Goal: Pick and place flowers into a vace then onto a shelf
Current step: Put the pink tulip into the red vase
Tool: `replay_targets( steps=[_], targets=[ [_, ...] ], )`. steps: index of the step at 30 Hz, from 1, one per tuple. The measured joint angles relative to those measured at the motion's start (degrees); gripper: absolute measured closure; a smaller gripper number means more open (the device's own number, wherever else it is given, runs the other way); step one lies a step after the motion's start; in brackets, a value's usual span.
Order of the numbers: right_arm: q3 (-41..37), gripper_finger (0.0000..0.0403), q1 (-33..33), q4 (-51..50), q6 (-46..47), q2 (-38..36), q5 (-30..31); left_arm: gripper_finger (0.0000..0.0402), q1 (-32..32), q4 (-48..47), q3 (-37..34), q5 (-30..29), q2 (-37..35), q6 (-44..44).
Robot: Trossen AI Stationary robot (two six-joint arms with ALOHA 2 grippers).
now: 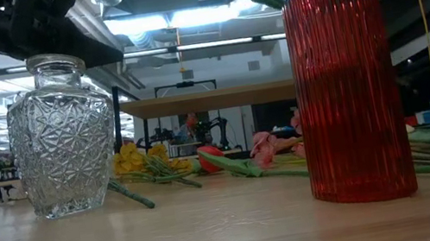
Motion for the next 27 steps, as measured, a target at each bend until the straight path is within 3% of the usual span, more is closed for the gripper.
replay_targets(
  steps=[15, 27],
  targets=[
    [-16.92, 0.0403, 1.46, 28.94, -1.06, -14.26, 0.05, 0.0398, 0.01, -0.18, 0.00, -0.02, 0.00, 2.12],
    [-17.52, 0.0403, 11.54, 39.02, -2.60, -11.89, 1.88, 0.0398, 0.01, -0.08, 0.00, -0.15, 0.00, 1.99]
  ],
)
